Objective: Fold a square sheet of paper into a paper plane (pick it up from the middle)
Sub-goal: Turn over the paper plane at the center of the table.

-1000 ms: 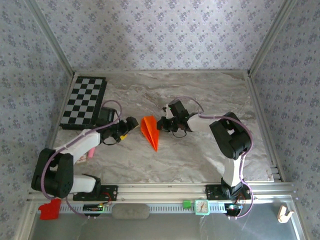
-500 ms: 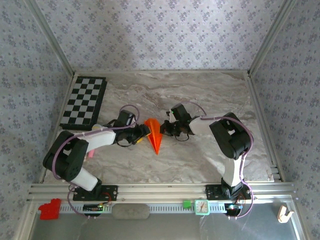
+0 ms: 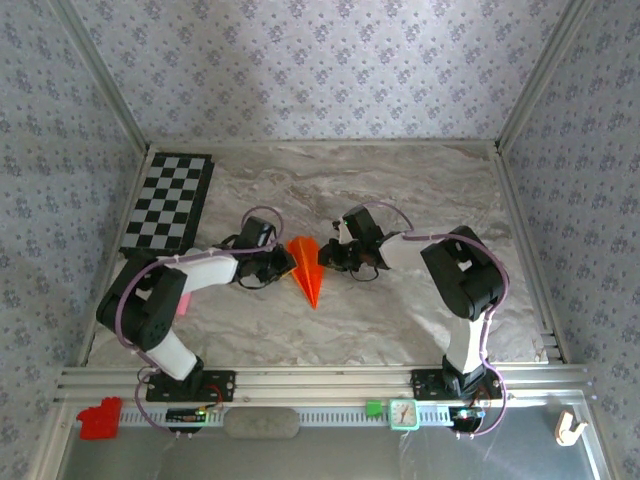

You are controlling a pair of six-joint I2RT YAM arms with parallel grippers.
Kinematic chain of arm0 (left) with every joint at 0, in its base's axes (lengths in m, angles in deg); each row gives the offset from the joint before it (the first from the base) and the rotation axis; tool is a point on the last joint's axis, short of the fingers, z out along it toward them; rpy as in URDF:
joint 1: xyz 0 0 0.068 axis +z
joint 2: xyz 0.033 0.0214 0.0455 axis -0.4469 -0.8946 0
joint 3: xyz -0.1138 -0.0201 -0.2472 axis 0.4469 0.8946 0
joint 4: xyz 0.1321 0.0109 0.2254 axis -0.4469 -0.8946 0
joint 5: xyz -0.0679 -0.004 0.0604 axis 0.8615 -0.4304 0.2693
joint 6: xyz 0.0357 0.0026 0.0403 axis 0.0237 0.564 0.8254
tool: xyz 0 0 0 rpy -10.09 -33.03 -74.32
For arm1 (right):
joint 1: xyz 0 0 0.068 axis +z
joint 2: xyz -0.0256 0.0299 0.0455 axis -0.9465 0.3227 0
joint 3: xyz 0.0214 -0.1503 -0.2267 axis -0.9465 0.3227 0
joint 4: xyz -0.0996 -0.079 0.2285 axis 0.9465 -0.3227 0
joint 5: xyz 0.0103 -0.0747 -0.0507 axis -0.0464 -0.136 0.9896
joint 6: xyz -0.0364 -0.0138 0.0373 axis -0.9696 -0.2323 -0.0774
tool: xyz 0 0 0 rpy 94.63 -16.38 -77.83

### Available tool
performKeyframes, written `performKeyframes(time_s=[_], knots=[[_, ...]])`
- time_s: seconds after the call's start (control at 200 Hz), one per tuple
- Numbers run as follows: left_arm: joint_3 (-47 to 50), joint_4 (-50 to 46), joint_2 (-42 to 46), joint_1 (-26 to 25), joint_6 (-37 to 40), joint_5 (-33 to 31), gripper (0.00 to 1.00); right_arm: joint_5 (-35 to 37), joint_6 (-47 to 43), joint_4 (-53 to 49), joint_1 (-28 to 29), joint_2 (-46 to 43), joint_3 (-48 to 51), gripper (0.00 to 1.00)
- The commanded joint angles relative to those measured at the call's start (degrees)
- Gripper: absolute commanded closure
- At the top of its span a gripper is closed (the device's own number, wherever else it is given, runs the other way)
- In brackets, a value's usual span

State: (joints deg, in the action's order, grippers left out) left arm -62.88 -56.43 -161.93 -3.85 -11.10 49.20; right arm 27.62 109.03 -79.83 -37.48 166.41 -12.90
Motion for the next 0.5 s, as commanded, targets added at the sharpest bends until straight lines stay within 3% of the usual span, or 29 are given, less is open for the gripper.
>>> performKeyframes(time_s=[0.0,0.495], knots=[[-2.3,-2.0,-0.7,0.0,2.9,0.3,0.88,-2.4,-1.0,-1.0,-0.8,-0.4,-0.9,0.82],[-4.6,-3.9,-2.4,0.2,8.6,2.9,0.95,-5.6,-4.2,-4.1,-2.2,2.8,-4.2,0.79]])
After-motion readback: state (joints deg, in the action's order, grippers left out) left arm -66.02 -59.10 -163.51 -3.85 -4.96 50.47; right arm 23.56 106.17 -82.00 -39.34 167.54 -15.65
